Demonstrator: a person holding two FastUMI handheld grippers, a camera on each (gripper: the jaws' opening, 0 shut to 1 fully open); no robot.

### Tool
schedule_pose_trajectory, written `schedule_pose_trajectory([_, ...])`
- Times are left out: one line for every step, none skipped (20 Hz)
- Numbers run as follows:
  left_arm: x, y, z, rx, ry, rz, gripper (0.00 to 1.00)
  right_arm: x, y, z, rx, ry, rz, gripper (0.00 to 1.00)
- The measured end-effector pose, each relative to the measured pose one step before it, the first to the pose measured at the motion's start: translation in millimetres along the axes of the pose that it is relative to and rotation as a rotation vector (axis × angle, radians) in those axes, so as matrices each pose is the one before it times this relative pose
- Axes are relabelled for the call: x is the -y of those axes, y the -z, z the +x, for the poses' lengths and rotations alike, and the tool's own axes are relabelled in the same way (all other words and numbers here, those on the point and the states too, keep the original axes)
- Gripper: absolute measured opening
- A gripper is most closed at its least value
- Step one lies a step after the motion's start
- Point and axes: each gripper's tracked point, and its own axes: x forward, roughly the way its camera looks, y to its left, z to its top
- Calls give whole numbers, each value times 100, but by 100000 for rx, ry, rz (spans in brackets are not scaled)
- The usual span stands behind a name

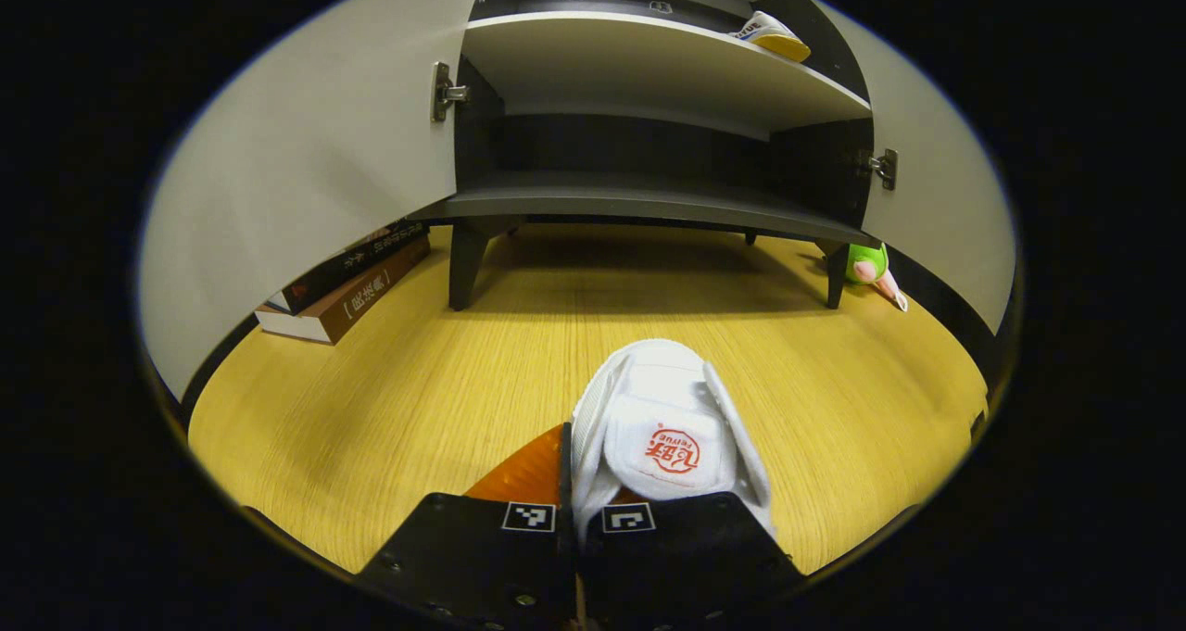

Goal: Grab one shoe with the right hand and put it into the shoe cabinet, grab the other shoe with the left hand and put it into the shoe cabinet; then close the right door with the right hand and the left door with the left hand.

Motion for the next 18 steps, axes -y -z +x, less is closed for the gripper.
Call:
schedule_pose_trajectory([-143, -11, 232, 580, -453, -1108, 2, 3, 103, -34, -212, 20, 101, 92])
schedule_pose_trajectory([-98, 120, -278, -498, -1226, -64, 12, -14, -4, -36, -132, 20, 95, 92])
schedule_pose_trajectory([-158, -156, -488, 679, -1618, 1035, 1, -35, 101, 62, -202, -30, -43, 92])
schedule_pose_trajectory([-267, -355, -575, 1072, -1379, 1398, 1, -20, -22, -9, 29, -137, 48, 92])
schedule_pose_trajectory([-95, -561, -945, 1446, -300, 14, 1, -11, 3, 56, 122, -279, 71, 92])
schedule_pose_trajectory([-20, -795, -1158, 1509, 92, -1294, 1, -125, 1, 99, -26, -371, 18, 92])
schedule_pose_trajectory([20, -934, -1428, 1749, 43, -1691, 1, -245, 12, 118, 20, -434, 54, 92])
schedule_pose_trajectory([40, -1337, -1581, 1900, -102, -1304, 1, -158, 45, 174, -112, -557, 59, 92])
schedule_pose_trajectory([151, -1541, -1819, 2675, 94, -1083, 1, -226, 108, 37, -94, -662, -15, 92])
schedule_pose_trajectory([255, -1882, -1782, 2928, 197, -990, 1, -250, -7, 75, -62, -648, 67, 92])
schedule_pose_trajectory([411, -2165, -1550, 3640, 790, -653, 1, -272, -27, 171, 39, -924, 100, 92])
schedule_pose_trajectory([466, -2681, -1208, 3643, 837, 434, 1, -316, -41, 63, 184, -929, 199, 92])
schedule_pose_trajectory([451, -2879, -863, 4602, 1042, 1450, 1, -386, -65, 95, 265, -965, 78, 92])
schedule_pose_trajectory([528, -3092, -268, 4109, 1462, 1785, 1, -295, -249, 79, 535, -716, -112, 92])
schedule_pose_trajectory([594, -2971, -236, 3511, 1469, 700, 1, -180, -96, 41, 552, -598, -164, 92])
schedule_pose_trajectory([480, -3000, 510, 3618, 1899, -658, 1, -199, -260, -59, 618, -654, 37, 92])
schedule_pose_trajectory([688, -2763, 1170, 2649, 1637, -962, 1, -126, -198, -126, 671, -538, 193, 92])
schedule_pose_trajectory([201, -2162, 1010, 1772, 863, -942, 1, -90, -278, -128, 731, -468, 283, 92])
